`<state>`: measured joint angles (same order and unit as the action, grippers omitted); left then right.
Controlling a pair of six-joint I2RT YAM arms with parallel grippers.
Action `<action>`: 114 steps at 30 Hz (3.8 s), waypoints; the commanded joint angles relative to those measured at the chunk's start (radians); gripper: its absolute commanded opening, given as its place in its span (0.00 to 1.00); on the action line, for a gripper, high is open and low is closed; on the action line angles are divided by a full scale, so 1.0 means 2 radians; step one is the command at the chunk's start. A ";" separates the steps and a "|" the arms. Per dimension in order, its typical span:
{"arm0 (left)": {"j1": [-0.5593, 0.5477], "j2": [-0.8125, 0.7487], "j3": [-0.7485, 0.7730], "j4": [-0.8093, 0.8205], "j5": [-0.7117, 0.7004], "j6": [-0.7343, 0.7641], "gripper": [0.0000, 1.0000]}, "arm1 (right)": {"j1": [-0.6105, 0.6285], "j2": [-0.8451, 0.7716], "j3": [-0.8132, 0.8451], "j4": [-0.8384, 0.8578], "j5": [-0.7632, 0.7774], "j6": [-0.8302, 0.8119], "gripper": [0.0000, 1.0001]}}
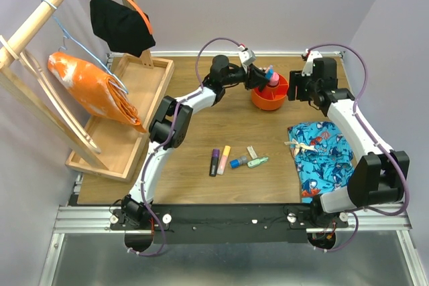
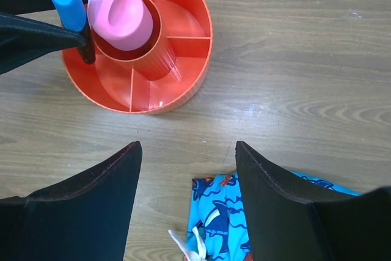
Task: Sort the stationery into containers
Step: Place the pen in the storage box, then pick up the pen from the center of the board.
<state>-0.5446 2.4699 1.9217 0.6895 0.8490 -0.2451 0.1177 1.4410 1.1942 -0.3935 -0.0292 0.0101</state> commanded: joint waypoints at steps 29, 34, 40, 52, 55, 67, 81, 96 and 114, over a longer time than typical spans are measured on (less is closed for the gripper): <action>0.009 -0.265 -0.209 -0.252 -0.045 0.171 0.62 | -0.002 0.013 -0.006 0.062 -0.044 0.000 0.71; -0.007 -0.332 -0.214 -0.605 -0.203 0.152 0.55 | -0.002 0.014 -0.008 0.085 -0.044 0.033 0.71; -0.012 -0.320 -0.253 -0.734 -0.308 0.055 0.55 | -0.002 0.029 -0.005 0.072 -0.067 0.064 0.71; -0.069 -0.363 -0.350 -0.744 -0.286 0.032 0.61 | -0.002 0.054 0.000 0.059 -0.081 0.069 0.71; -0.074 -0.358 -0.350 -0.744 -0.280 0.033 0.61 | -0.002 0.055 -0.002 0.060 -0.086 0.070 0.71; -0.075 -0.301 -0.307 -0.741 -0.261 0.046 0.62 | -0.002 0.043 -0.019 0.065 -0.081 0.074 0.71; -0.086 -0.274 -0.316 -0.744 -0.311 0.028 0.60 | -0.002 0.034 -0.036 0.069 -0.080 0.073 0.71; -0.097 -0.232 -0.338 -0.760 -0.349 0.000 0.46 | -0.002 0.035 -0.056 0.072 -0.088 0.072 0.71; -0.100 -0.191 -0.214 -0.863 -0.277 0.103 0.00 | -0.002 0.066 -0.003 0.066 -0.088 0.064 0.71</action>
<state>-0.7467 2.0060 1.4281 -0.9329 0.1822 -0.1719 0.1177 1.5600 1.1126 -0.2520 -0.1944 0.1490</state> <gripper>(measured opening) 0.313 0.712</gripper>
